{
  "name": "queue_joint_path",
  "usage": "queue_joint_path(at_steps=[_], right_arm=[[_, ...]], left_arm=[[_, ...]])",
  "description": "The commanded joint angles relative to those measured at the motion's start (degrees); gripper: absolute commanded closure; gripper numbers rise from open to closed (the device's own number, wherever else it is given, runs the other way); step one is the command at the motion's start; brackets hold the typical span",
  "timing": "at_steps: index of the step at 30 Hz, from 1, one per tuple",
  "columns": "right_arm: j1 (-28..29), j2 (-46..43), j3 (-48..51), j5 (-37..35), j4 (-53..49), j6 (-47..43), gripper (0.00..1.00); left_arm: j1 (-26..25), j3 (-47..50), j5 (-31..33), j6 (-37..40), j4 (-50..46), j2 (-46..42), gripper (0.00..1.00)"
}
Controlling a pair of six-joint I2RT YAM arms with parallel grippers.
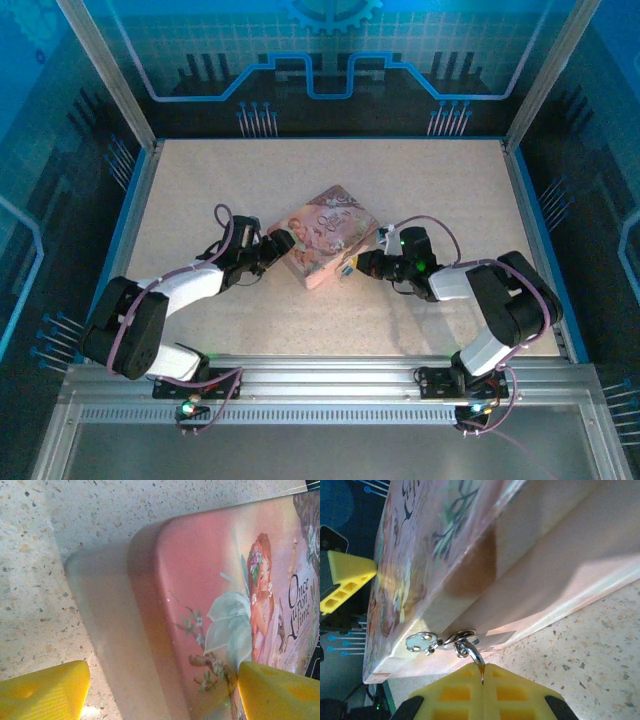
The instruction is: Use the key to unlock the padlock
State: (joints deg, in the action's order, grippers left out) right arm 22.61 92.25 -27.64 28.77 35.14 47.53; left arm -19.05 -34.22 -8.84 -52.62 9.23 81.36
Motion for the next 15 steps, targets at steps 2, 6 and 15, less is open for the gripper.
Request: queue_joint_path(at_steps=[2,6,15], right_arm=[[1.63,-0.62,-1.61,-3.29,-0.06,2.38,1.00],[3.21,0.31,-1.92,-5.43,1.23,3.84,1.00],[3.54,0.04,-0.67,-10.77,5.05,8.20,1.00]], left_arm=[[-0.16,1.35,-0.43,-0.39,-3.18,-0.15,0.22],[-0.12,1.16,-0.52,-0.37,-3.17,-0.06,0.21],[-0.11,1.86,-0.29,-0.22,-3.28,-0.28,0.20]])
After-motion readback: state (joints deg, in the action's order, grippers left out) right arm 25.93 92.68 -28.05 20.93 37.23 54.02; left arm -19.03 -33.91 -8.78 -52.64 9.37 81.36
